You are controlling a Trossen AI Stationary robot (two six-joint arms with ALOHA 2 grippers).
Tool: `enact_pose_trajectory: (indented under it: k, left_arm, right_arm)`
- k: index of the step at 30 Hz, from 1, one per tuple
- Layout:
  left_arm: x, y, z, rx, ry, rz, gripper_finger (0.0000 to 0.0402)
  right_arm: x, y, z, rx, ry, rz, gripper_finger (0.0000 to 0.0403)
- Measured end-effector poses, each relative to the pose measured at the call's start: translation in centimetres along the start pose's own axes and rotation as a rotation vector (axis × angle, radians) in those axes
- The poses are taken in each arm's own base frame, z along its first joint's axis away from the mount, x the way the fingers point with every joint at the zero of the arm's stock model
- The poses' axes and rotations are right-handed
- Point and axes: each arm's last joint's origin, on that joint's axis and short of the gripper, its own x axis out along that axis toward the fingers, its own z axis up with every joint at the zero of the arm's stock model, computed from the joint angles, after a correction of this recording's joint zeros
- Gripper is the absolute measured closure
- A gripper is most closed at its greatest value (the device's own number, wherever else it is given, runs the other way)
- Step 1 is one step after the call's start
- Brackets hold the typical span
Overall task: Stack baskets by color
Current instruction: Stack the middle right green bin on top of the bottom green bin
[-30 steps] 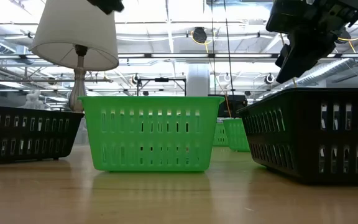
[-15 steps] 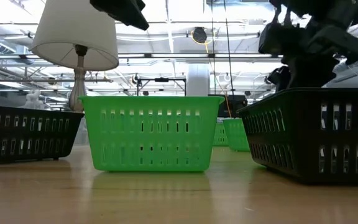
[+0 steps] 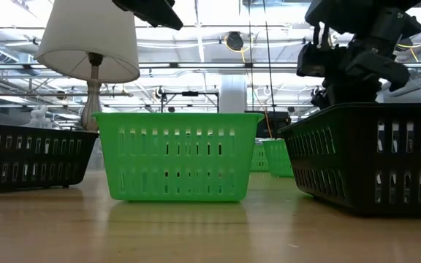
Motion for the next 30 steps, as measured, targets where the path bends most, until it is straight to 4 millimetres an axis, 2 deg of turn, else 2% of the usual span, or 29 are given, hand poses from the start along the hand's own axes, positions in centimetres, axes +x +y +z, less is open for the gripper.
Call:
enact_pose_trajectory:
  k: [5,13,25,30]
  left_arm:
    - [0.0,0.0,0.2,-0.002,-0.023,0.004,0.0392]
    - [0.0,0.0,0.4,-0.004,-0.041,0.006,0.0392]
    - [-0.1,-0.1,1.1,0.077,-0.115,0.016,0.0389]
    - [-0.2,-0.6,1.5,0.081,-0.149,0.007,0.0346]
  right_arm:
    - [0.0,-0.6,0.0,0.021,0.011,-0.016,0.039]
    - [-0.7,-0.2,0.4,0.016,0.056,-0.018,0.0387]
    - [-2.7,2.7,2.1,-0.279,-0.002,-0.049,0.0398]
    - [-3.5,3.4,2.2,-0.383,-0.054,-0.087,0.0398]
